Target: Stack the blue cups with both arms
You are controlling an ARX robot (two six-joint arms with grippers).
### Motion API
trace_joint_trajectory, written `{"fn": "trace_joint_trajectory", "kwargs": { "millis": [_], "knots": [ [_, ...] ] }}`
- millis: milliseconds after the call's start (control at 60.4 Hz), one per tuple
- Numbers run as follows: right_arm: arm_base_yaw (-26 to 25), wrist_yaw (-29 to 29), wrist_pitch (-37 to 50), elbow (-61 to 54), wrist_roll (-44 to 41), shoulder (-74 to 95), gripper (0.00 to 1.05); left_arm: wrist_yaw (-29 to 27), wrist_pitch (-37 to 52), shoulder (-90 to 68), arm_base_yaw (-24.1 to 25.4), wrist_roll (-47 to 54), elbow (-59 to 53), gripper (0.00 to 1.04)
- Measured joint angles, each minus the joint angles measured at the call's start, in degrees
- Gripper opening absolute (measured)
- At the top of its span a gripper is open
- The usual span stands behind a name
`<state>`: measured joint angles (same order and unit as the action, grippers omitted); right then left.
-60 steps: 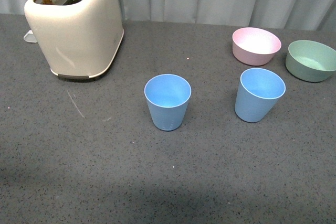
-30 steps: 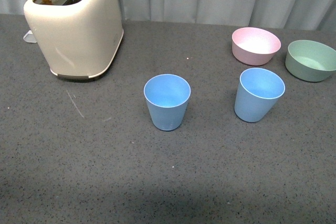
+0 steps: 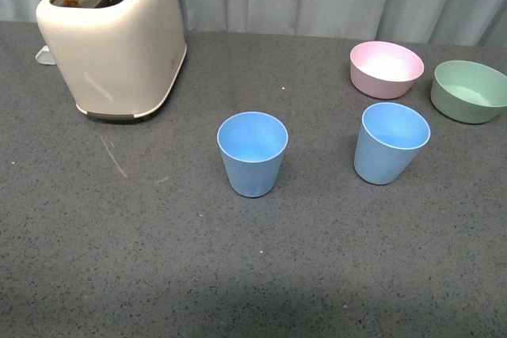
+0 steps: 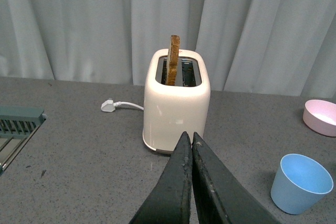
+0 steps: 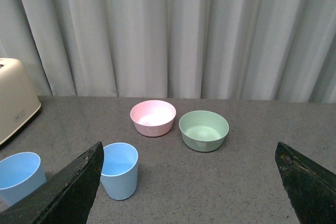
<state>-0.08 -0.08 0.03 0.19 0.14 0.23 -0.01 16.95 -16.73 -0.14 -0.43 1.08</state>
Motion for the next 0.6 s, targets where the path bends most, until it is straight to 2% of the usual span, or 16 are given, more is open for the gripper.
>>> {"fn": "trace_joint_trajectory", "kwargs": {
  "millis": [414, 514, 596],
  "knots": [
    [0.0, 0.0, 0.0, 0.0, 0.0, 0.0, 0.95, 0.0, -6.6, 6.6, 0.0, 0.0, 0.0, 0.04],
    [0.0, 0.0, 0.0, 0.0, 0.0, 0.0, 0.95, 0.0, -15.9, 14.1, 0.0, 0.0, 0.0, 0.04],
    [0.0, 0.0, 0.0, 0.0, 0.0, 0.0, 0.95, 0.0, -16.7, 16.3, 0.0, 0.0, 0.0, 0.04]
  ]
}}
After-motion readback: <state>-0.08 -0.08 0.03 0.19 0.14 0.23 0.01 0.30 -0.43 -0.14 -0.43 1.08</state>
